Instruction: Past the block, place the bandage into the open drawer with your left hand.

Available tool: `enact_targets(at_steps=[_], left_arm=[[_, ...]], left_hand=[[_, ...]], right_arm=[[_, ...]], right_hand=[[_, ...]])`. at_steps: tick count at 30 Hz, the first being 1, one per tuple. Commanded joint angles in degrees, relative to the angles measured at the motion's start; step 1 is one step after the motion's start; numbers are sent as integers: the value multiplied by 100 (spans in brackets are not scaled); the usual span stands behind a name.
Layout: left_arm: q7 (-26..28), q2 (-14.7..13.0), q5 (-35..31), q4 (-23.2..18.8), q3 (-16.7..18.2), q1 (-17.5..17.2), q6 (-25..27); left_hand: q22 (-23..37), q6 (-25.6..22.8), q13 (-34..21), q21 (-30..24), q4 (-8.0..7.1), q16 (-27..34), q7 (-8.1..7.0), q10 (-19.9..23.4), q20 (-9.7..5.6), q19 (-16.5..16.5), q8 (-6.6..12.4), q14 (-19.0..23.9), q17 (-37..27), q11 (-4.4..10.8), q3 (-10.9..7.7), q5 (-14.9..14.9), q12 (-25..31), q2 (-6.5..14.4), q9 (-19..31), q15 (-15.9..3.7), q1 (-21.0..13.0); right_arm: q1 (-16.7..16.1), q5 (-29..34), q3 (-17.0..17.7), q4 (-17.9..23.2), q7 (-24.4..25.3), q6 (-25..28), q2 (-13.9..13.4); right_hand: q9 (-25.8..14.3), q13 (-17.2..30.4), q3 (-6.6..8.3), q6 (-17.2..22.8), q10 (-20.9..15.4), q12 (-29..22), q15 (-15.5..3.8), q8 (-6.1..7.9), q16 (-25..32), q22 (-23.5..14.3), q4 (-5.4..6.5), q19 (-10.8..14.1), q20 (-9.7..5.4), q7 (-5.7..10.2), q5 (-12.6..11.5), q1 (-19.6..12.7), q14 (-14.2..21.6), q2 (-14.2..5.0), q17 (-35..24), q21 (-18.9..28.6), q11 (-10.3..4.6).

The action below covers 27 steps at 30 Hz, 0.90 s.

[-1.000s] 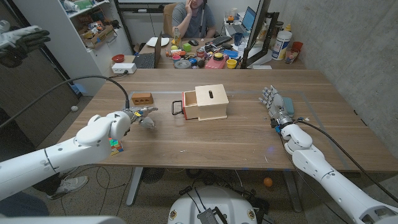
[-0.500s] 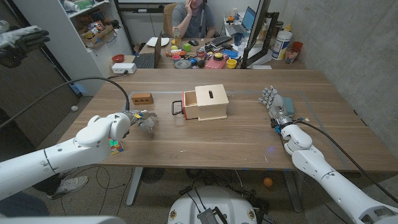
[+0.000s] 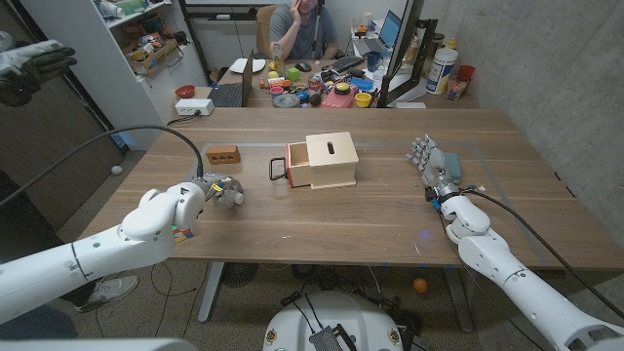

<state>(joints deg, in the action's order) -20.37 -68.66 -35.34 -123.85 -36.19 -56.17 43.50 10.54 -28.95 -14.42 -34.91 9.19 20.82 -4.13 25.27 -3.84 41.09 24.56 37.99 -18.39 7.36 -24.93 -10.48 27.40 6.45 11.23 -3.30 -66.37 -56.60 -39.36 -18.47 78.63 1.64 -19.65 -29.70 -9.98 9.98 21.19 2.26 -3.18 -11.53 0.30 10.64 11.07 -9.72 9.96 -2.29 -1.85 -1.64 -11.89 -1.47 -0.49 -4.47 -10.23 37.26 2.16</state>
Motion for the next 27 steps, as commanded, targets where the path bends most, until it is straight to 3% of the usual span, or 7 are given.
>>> enact_targets(at_steps=[1, 5, 9, 20, 21, 22, 27], left_arm=[[1526, 316, -664, 198, 32, -398, 367], [1971, 459, -667, 341, 104, -527, 373], [2163, 528, -694, 399, 126, -577, 400], [2362, 578, -687, 421, 187, -582, 375], [2366, 571, -682, 401, 203, -583, 378], [2386, 566, -682, 386, 218, -589, 380], [2424, 534, -669, 298, 293, -608, 397]], left_hand=[[69, -1238, -173, -436, 31, 455, 155, 1124, -711, 495, 232, 1152, -518, 168, 14, 59, 543, 35, 19, -1019, -559], [129, -2185, -315, -987, -37, 666, 167, 1947, -749, 935, 416, 2012, -790, 236, 100, 59, 838, 6, 49, -1014, -778], [124, -2630, -451, -1337, -62, 803, 251, 2448, -783, 1183, 469, 2601, -948, 366, 125, 63, 970, -45, 28, -995, -810], [107, -2717, -497, -1477, -48, 816, 308, 2596, -785, 1281, 444, 2781, -1000, 368, 132, 57, 984, -114, 24, -991, -835], [98, -2728, -502, -1501, -48, 805, 309, 2535, -783, 1285, 431, 2801, -1008, 241, 131, 56, 947, -131, 24, -990, -838], [96, -2731, -506, -1506, -49, 802, 311, 2536, -782, 1285, 428, 2804, -1010, 205, 129, 55, 946, -130, 25, -989, -838], [84, -2743, -534, -1530, -55, 786, 308, 2530, -779, 1280, 412, 2823, -1019, 164, 121, 54, 938, -132, 27, -988, -843]], right_arm=[[-62, 64, 19, 69, 86, -30, -25], [-55, 72, 14, 49, 99, -31, -14], [-36, 70, 10, 23, 103, -26, 3], [24, 87, -9, -26, 110, -9, 25], [28, 91, -10, -31, 110, -13, 27], [29, 95, -11, -33, 113, -14, 27], [43, 85, -10, -46, 106, -7, 31]], right_hand=[[-28, 24, 5, 76, -63, -37, -2, 23, 5, -28, -24, 47, -159, -15, -39, 15, 33, -436, -4, -13, -9], [-28, 23, 13, 101, -81, -40, -16, 29, -1, -27, -36, 66, -160, -15, -40, -1, 47, -433, 2, -21, -9], [-28, 23, 18, 108, -104, -45, -10, 28, -3, -27, -43, 88, -166, -23, -41, -11, 63, -430, 6, -27, 9], [-28, 23, 18, 115, -116, -40, -13, 22, -10, -27, -43, 104, -167, -26, -39, -15, 81, -421, 5, -50, 7], [-28, 23, 18, 114, -114, -39, -15, 21, -11, -27, -42, 106, -171, -26, -39, -15, 81, -421, 5, -52, 6], [-28, 23, 18, 114, -111, -37, -18, 20, -13, -28, -42, 103, -173, -25, -39, -15, 81, -419, 5, -58, -7], [-28, 23, 16, 113, -115, -35, -19, 18, -18, -28, -40, 103, -174, -25, -38, -14, 77, -418, 3, -69, 11]])
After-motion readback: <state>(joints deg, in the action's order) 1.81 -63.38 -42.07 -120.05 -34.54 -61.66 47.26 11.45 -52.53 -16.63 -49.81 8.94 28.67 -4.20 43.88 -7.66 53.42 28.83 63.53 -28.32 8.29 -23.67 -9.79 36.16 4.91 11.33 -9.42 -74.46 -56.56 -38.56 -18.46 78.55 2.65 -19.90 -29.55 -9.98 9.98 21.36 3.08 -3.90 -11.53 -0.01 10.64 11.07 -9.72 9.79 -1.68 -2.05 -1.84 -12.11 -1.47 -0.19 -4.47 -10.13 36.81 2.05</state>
